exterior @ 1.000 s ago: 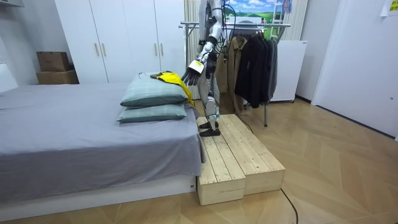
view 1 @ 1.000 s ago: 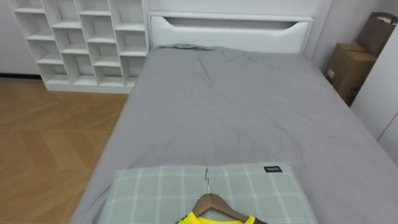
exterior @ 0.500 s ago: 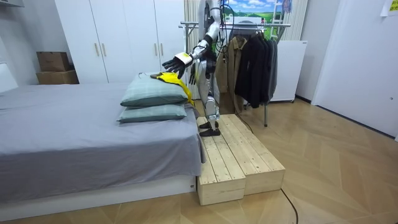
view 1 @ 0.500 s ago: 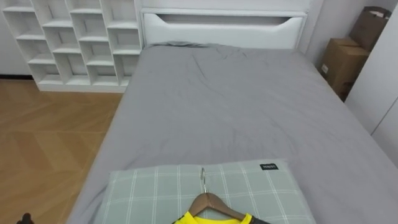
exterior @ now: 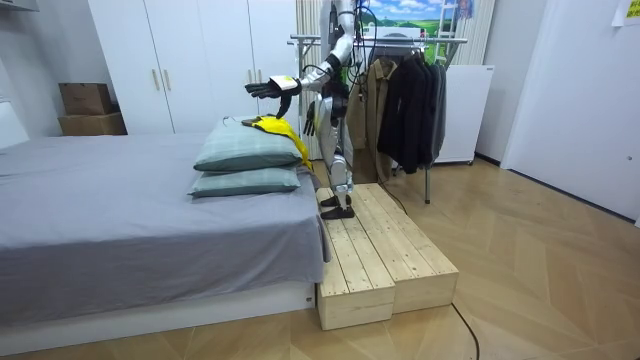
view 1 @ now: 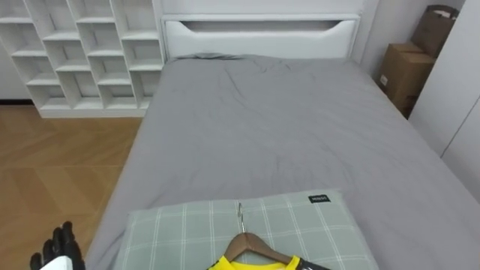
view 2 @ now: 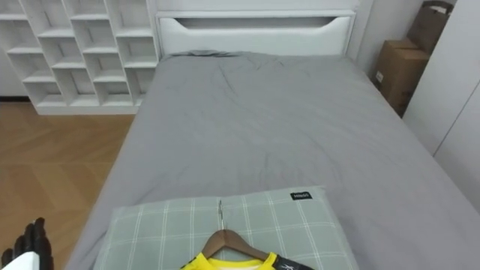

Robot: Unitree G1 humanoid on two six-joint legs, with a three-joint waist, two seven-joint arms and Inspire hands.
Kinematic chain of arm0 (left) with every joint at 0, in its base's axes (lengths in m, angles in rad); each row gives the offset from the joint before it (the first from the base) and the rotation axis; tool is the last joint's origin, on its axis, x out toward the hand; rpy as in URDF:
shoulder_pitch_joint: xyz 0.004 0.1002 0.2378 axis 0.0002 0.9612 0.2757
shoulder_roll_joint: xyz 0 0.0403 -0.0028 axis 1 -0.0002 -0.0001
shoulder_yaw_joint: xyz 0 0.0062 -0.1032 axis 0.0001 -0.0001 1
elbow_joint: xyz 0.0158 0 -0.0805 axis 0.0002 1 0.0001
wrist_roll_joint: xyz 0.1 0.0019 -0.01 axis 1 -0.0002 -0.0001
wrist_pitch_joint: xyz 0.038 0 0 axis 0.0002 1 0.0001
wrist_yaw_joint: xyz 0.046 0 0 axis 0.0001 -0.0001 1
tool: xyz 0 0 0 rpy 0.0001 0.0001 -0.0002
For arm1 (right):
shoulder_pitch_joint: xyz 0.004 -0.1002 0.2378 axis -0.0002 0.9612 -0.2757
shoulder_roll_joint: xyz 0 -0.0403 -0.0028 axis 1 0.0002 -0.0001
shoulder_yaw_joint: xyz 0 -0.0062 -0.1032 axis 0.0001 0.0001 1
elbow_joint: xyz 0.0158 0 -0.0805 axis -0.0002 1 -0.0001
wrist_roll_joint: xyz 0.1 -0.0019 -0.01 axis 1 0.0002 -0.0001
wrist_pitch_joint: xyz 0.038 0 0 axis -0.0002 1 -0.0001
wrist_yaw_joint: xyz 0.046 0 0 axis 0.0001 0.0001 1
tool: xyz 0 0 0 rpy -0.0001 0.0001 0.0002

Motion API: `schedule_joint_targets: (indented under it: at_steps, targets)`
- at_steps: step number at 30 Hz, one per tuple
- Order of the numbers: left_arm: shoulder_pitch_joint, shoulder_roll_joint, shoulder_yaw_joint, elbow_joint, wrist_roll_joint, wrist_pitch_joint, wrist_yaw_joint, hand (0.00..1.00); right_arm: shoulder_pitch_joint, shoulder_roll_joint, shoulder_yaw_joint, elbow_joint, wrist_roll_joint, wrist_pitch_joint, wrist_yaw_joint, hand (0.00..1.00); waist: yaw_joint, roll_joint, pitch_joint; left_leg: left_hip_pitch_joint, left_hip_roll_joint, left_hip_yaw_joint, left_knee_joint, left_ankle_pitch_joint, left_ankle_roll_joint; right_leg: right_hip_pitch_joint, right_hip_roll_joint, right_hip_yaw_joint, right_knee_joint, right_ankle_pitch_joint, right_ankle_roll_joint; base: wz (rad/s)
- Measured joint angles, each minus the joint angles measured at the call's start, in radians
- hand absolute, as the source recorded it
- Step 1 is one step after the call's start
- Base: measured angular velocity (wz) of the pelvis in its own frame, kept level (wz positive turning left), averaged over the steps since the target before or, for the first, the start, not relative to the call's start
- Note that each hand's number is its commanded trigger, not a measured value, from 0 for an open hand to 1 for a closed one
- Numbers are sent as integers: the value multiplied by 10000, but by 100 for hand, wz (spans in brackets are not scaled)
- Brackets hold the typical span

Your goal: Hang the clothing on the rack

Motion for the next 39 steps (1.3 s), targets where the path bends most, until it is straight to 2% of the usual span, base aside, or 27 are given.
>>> schedule_joint_targets:
  at_steps: [5, 13, 22, 24, 36, 39]
  targets:
    - [-3, 1, -98, -354, 3, -14, -107, 0, -21, -91, -3, -14, -1, -15, 212, 0, -54, 61, -1, -42, 15, 120, -23, 1, -1, -90, 10, 124, 9, 0, 0, -8]
    - [-124, 20, -722, -386, 6, -62, -340, 0, -60, -123, 5, -22, -4, -28, 294, 0, -77, 99, -4, -32, 38, 285, -85, 0, 0, -156, 9, 155, 9, 0, 0, -5]
    - [-435, 110, -811, -386, 397, -111, -790, 0, -100, -233, 11, -26, -355, -27, 298, 0, -91, 163, -10, 3, 46, 316, -91, 0, 0, -139, 20, 252, 10, 0, 0, 0]
    - [-483, 218, -978, -386, 391, -111, -994, 0, -99, -233, 12, -27, -358, -27, 292, 0, -112, 160, -9, 18, 48, 316, -85, 0, 0, -114, 20, 240, 13, 0, 0, 0]
    - [-810, 224, -1178, -388, 390, -190, -1486, 0, -232, -206, 197, -28, -340, -27, 278, 0, -338, 7, 86, 6, 50, 315, -76, -1, 0, -126, 18, 203, 28, 1, 0, 0]
    - [-927, 224, -1204, -461, 389, -190, -1641, 0, -280, -192, 214, -23, -365, -24, 281, 0, -356, -11, 85, -18, 50, 344, -87, -1, 2, -160, 25, 294, 26, 1, -1, -1]
